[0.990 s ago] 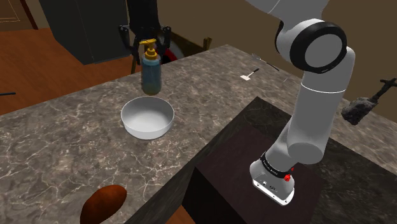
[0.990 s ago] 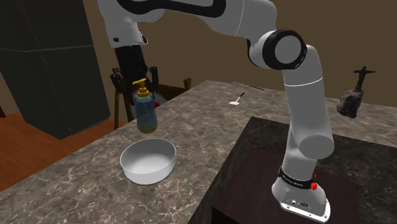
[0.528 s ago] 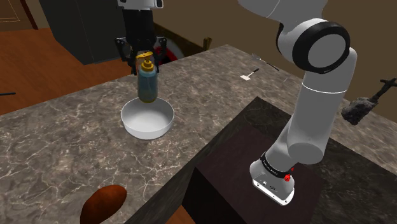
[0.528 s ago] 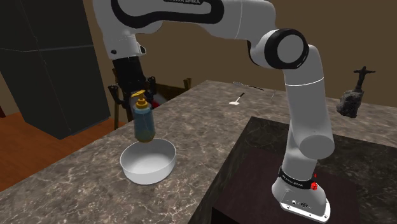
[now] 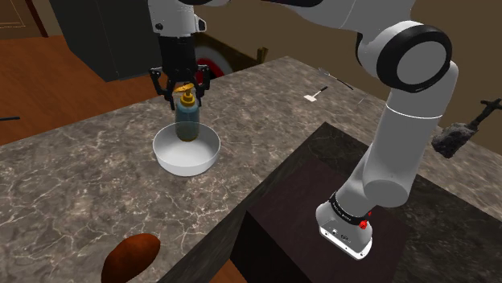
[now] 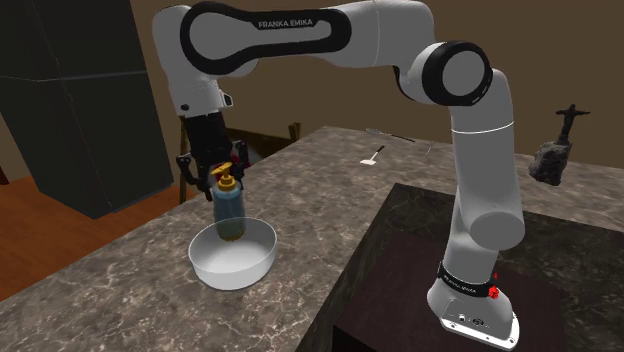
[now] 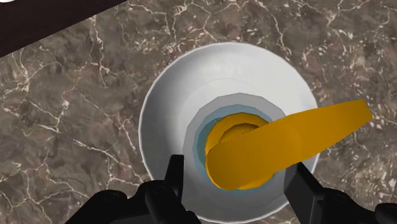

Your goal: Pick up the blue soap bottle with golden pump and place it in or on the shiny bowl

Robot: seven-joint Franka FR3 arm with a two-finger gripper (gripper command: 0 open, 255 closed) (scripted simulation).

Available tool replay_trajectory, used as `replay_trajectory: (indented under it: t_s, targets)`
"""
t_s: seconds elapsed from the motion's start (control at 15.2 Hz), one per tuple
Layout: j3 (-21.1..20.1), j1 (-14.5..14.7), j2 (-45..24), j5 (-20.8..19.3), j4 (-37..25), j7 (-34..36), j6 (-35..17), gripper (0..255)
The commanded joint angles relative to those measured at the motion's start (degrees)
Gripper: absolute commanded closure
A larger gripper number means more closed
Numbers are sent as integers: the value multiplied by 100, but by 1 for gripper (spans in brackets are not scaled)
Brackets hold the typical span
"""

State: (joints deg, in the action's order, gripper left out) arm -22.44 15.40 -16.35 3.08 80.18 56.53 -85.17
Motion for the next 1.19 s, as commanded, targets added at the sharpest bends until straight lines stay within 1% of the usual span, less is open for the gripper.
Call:
replay_trajectory:
  t_s: [0.0, 0.07, 0.59, 0.66, 0.99, 1.12]
  targets:
    - [4, -9, 9, 1, 163, -21, -156, 255]
    - [7, -17, 23, 5, 296, -38, -275, 255]
    - [8, -16, 23, 5, 296, -38, -275, 255]
    - [7, -16, 23, 5, 296, -38, -275, 0]
    - [7, -16, 23, 5, 296, -37, -275, 0]
    - [10, 20, -149, -52, -316, 7, 173, 0]
